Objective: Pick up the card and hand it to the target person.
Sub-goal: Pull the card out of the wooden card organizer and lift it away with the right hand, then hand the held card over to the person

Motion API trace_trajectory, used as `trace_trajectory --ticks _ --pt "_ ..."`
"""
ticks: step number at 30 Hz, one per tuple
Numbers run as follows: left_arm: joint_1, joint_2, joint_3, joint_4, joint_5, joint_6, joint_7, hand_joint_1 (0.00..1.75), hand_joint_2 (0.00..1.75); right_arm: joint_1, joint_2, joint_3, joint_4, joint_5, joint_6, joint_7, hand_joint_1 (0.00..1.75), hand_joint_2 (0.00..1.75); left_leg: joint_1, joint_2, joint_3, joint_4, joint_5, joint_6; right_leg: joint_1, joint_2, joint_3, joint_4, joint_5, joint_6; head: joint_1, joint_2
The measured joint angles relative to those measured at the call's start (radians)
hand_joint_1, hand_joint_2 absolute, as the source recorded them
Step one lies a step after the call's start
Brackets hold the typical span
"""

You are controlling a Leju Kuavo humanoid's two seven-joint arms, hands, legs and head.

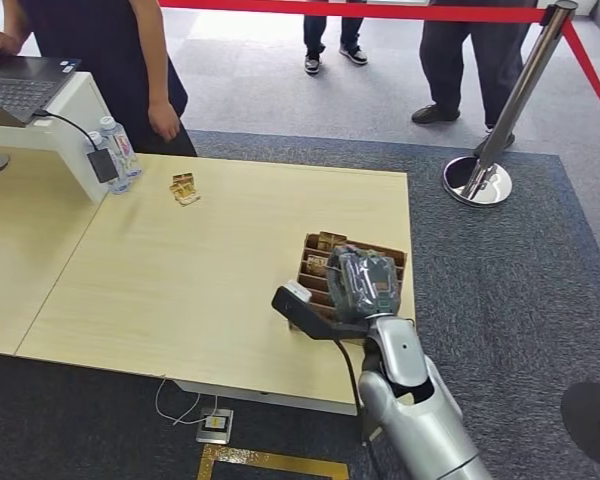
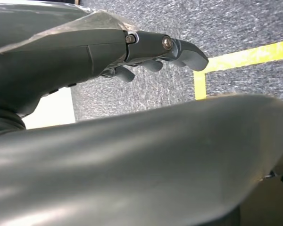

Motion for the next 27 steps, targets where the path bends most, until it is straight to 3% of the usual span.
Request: trace_trajectory --ticks 6,12,27 --pt "-0.001 0.0 0.0 0.0 0.004 -0.001 -0.001 0.0 0.0 -0.08 -0.038 0.016 -0.094 -0.017 0.058 -0.014 1.75 1.75 0.0 0.0 0.0 0.0 0.0 0.0 0.0 0.0 0.0 0.0 0.0 0.0 0.0 0.0" --pt "-0.004 0.001 0.003 0.0 0.021 0.008 -0.006 0.0 0.0 -0.215 -0.038 0.055 -0.107 -0.025 0.07 -0.036 1.75 1.75 0.0 0.0 0.0 0.0 0.0 0.0 0.0 0.0 0.0 0.001 0.0 0.0 0.0 0.0" --pt "-0.011 0.003 0.009 0.0 0.039 0.017 -0.022 0.0 0.0 -0.49 0.117 0.122 0.082 -0.087 -0.012 -0.179 1.75 1.75 0.0 0.0 -0.001 0.0 0.001 0.0 0.0 0.0 -0.001 0.001 0.0 0.0 0.0 0.0"
